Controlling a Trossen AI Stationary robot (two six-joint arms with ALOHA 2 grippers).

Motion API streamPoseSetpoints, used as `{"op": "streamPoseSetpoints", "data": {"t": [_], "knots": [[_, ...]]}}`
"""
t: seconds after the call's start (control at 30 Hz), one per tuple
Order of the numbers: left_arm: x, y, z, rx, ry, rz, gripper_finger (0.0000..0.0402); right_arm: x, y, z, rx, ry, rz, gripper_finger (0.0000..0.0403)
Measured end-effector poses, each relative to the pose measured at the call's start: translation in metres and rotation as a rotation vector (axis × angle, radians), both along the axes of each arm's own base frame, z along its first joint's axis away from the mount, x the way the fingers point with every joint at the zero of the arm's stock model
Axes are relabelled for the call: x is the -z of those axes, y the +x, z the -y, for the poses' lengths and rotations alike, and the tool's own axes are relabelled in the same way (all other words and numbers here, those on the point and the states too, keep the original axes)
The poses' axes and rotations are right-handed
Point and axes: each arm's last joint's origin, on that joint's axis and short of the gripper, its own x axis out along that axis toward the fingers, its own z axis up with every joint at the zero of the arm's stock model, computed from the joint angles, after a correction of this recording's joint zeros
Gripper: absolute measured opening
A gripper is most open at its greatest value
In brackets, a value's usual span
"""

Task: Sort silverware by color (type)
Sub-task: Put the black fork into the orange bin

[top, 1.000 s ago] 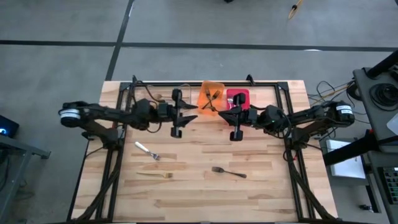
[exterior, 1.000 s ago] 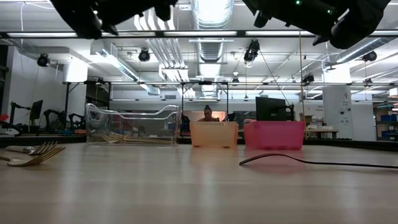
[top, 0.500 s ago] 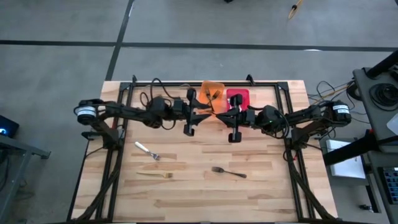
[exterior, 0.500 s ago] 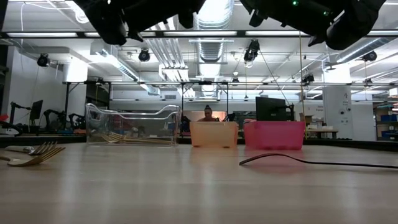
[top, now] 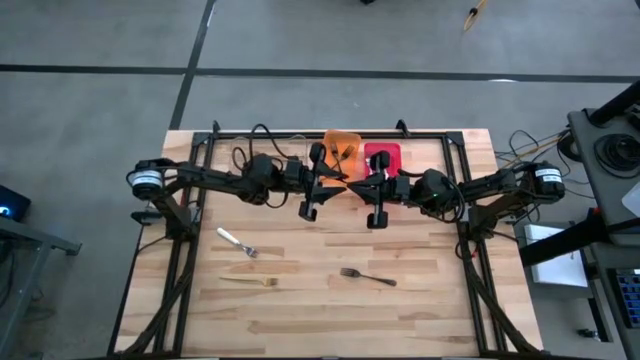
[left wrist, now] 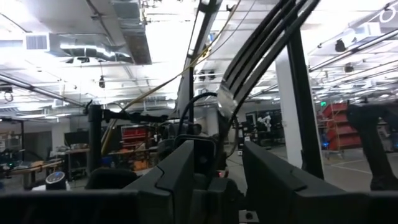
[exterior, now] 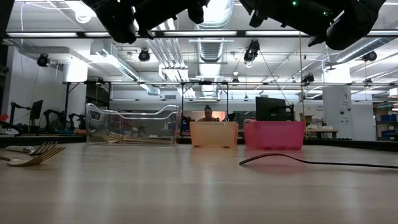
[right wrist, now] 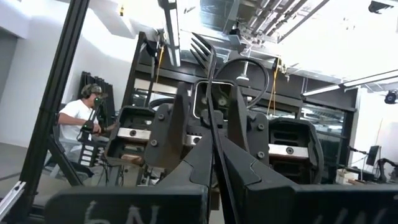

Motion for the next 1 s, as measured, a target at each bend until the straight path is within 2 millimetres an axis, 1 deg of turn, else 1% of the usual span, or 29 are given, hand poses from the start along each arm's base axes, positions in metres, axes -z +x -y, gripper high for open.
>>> {"op": "streamPoseSetpoints", "data": {"t": [0.1,0.17,0.27,0.37,0.43,0.63,0.77,0.87,1.0], "knots": [[0.000,0.000,0.000,-0.003,-0.001,0.002,0.0108,0.000,0.000,0.001,0.022,0.010,0.000,0.0008],[0.000,0.000,0.000,-0.003,-0.002,0.003,0.0093,0.000,0.000,0.001,0.024,0.009,-0.003,0.0008],[0.000,0.000,0.000,0.001,-0.009,0.001,0.0061,0.000,0.000,0.001,0.028,0.003,-0.003,0.0008],[0.000,0.000,0.000,0.005,-0.018,-0.002,0.0021,0.000,0.000,0.001,0.029,0.004,-0.003,0.0008],[0.000,0.000,-0.001,0.009,-0.037,-0.006,0.0006,0.000,0.000,0.001,0.039,0.006,-0.003,0.0008],[0.000,0.000,-0.003,0.008,-0.094,-0.018,0.0001,0.002,0.001,0.002,0.059,-0.001,-0.018,0.0009],[-0.001,-0.001,-0.005,0.011,-0.115,-0.021,0.0000,0.003,0.001,0.003,0.093,0.027,-0.031,0.0013],[-0.002,-0.002,-0.008,0.014,-0.136,-0.023,0.0000,0.004,0.002,0.003,0.103,0.031,-0.044,0.0029],[-0.001,-0.002,-0.013,0.018,-0.167,-0.038,0.0000,0.003,0.001,0.004,0.131,0.045,-0.044,0.0063]]}}
